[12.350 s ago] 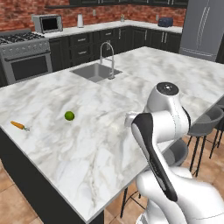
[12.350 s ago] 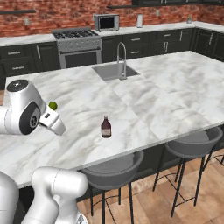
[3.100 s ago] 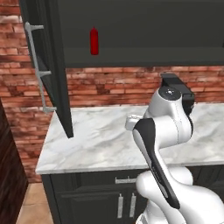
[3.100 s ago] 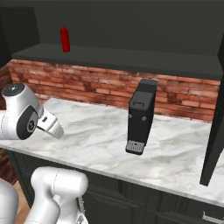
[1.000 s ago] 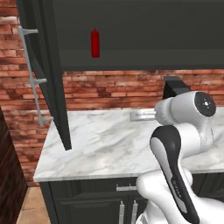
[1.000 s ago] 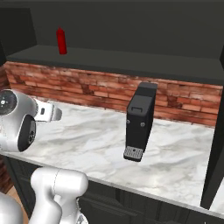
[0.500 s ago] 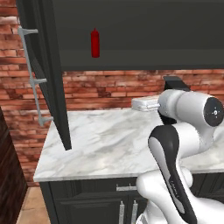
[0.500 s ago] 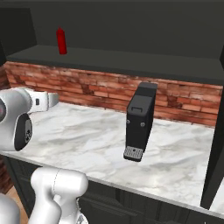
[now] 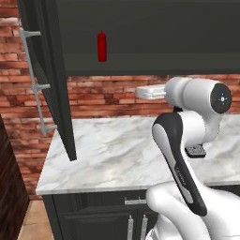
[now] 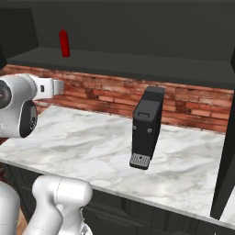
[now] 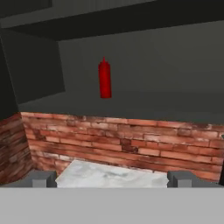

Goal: Move the ketchup and ketchup from the cabinet to the dining counter.

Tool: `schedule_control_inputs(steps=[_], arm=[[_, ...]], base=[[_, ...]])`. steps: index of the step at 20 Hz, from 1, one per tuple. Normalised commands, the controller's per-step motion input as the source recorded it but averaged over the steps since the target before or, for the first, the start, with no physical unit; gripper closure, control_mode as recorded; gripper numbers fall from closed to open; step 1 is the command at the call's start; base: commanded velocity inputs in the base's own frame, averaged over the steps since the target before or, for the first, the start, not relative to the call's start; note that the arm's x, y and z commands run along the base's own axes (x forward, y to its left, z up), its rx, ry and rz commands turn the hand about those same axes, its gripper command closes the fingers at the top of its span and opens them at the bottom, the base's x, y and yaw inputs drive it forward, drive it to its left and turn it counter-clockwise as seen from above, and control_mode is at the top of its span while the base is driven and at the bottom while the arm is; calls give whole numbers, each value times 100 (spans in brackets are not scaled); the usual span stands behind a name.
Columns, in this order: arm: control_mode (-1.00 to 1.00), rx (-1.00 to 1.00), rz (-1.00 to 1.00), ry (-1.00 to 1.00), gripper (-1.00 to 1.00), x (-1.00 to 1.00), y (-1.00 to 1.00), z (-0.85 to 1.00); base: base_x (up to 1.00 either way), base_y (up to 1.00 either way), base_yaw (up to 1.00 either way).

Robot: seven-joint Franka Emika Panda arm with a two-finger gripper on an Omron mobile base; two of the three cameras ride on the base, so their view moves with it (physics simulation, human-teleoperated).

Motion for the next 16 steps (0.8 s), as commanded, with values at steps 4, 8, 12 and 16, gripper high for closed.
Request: schedule_control_inputs(steps=[4,8,12,16], arm=[[-100,0,0,3,-100,37,5,46],[-100,-2,0,0,-100,46,4,43],[-100,-1,7,-3,-100,56,12,26],[-100,-6,18,-2,-100,46,14,26]], base=[[0,0,0],[0,0,0],[0,0,0],[0,0,0]])
